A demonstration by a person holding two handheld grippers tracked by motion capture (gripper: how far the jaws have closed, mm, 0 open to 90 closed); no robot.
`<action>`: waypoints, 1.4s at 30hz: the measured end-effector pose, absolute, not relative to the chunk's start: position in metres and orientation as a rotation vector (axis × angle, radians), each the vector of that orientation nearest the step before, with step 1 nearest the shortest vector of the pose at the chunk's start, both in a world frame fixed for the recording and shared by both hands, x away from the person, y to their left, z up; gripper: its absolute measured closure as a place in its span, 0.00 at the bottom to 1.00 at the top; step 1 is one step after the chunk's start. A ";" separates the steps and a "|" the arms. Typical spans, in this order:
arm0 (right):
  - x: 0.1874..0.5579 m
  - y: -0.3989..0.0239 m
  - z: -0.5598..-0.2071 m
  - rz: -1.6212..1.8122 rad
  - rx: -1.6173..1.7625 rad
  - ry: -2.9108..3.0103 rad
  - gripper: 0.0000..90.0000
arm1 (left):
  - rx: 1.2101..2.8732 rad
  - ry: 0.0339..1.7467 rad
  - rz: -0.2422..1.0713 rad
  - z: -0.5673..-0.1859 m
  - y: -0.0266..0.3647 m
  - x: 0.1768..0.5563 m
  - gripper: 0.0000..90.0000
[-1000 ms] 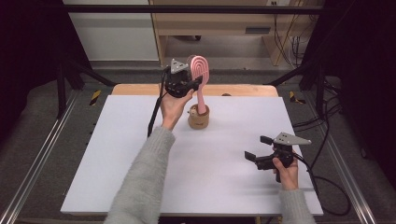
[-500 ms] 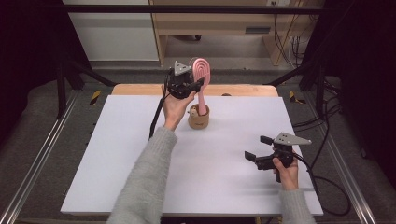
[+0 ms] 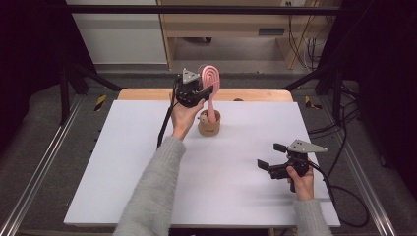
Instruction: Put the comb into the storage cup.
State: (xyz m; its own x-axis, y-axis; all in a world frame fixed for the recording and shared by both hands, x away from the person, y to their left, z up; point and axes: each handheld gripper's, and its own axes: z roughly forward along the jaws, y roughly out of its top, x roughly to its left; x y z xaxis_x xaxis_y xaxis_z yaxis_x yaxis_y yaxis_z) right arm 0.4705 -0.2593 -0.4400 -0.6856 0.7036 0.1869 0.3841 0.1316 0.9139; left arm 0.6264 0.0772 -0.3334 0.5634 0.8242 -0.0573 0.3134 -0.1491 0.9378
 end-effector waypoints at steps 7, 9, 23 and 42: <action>0.470 -0.259 -0.440 1.573 1.062 2.125 0.00 | 1.714 0.963 0.590 -0.340 0.079 0.627 0.70; 0.470 -0.259 -0.440 1.573 1.060 2.124 0.00 | 1.713 0.964 0.584 -0.342 0.080 0.627 0.70; 0.471 -0.259 -0.440 1.574 1.060 2.125 0.00 | 1.715 0.997 0.585 -0.357 0.086 0.631 0.70; 0.471 -0.259 -0.440 1.569 1.056 2.126 0.00 | 1.705 1.046 0.577 -0.371 0.098 0.633 0.70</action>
State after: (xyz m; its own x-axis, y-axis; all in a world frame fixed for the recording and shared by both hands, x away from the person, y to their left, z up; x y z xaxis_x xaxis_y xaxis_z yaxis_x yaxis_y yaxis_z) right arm 0.4708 -0.2588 -0.4405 -0.6869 0.7035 0.1826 0.3819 0.1356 0.9142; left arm 0.6329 0.0982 -0.3714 0.5098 0.8544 -0.1002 0.3712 -0.1134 0.9216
